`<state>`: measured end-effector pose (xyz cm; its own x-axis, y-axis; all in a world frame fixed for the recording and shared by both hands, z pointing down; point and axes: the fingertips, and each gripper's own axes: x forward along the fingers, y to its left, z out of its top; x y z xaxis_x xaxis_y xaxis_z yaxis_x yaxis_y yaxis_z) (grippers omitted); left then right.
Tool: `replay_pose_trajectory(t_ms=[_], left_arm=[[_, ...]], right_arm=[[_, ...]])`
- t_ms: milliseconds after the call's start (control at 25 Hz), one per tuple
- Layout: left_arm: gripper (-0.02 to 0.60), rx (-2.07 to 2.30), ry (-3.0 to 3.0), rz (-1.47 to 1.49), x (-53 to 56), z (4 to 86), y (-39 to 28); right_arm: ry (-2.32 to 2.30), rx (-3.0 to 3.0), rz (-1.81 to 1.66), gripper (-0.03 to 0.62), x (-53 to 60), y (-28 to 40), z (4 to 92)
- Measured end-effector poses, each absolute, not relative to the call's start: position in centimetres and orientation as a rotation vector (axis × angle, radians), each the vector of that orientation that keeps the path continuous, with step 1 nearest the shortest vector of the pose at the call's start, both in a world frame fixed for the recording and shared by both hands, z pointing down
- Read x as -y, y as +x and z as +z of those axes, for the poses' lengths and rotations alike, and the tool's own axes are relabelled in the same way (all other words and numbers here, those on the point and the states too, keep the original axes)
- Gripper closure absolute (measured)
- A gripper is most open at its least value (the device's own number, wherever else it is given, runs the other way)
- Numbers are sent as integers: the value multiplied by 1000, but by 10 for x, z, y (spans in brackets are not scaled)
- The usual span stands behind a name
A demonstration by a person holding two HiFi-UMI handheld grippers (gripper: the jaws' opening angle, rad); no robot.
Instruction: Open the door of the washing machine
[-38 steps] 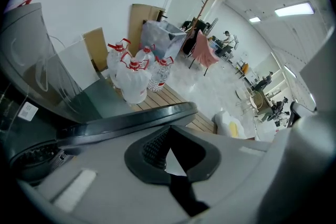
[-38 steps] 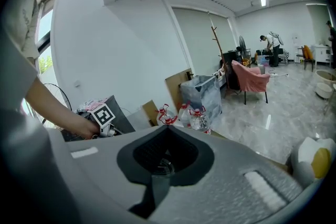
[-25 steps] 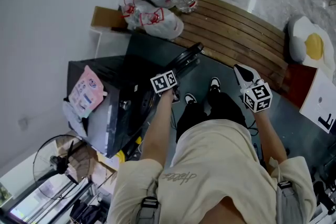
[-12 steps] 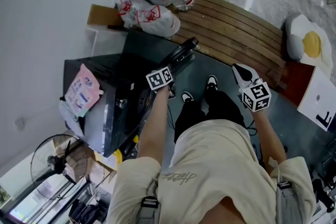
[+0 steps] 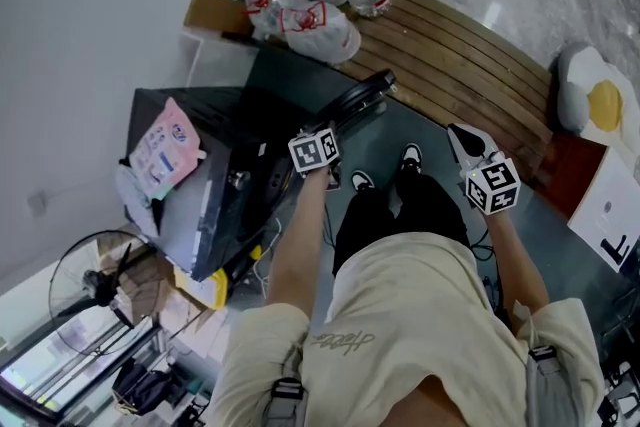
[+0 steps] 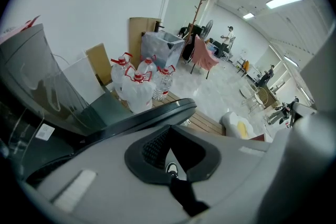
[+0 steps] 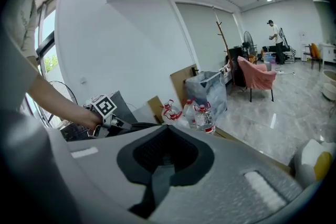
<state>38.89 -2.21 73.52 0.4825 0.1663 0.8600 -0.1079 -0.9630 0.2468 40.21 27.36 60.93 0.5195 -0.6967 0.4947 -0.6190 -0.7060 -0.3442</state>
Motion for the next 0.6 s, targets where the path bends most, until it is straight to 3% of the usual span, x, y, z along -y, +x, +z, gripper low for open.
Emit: replay_pose_trajectory(t_ms=[600], left_arm=[[563, 73, 2632, 1153, 64, 624, 276]], right_arm=[[-2577, -1617, -776, 592, -148, 391, 554]])
